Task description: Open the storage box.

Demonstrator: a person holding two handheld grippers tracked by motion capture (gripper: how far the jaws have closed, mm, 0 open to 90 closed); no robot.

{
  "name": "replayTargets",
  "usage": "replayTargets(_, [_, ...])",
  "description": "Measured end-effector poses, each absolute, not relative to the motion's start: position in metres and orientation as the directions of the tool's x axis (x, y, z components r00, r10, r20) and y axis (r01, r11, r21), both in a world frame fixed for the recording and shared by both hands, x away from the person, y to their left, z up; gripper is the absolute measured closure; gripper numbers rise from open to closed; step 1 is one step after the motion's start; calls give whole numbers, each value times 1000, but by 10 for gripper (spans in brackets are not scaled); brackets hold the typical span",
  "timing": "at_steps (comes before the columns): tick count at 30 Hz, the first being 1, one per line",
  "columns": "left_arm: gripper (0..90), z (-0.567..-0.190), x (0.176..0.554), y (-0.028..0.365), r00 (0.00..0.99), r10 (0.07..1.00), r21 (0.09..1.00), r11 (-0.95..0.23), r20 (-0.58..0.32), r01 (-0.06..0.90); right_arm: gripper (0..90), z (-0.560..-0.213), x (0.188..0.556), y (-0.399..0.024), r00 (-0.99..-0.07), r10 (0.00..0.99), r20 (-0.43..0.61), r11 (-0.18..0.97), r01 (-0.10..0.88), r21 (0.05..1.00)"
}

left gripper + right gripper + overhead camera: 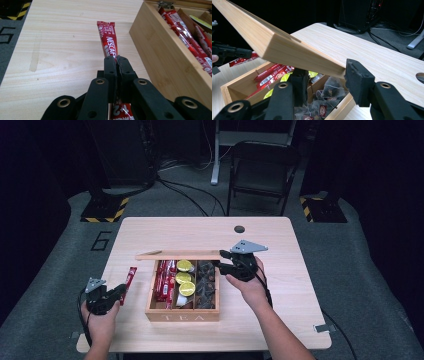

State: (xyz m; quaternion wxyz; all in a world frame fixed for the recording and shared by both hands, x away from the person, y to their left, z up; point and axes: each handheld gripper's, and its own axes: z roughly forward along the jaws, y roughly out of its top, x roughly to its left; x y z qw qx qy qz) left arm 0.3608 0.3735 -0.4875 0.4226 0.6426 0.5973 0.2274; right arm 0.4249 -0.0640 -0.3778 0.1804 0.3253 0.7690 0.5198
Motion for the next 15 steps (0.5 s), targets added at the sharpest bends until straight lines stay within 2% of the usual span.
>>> replayTargets(15, [869, -500, 365, 380, 148, 966, 788, 80, -213, 611, 536, -378, 425, -64, -725, 686, 60, 250, 313, 916])
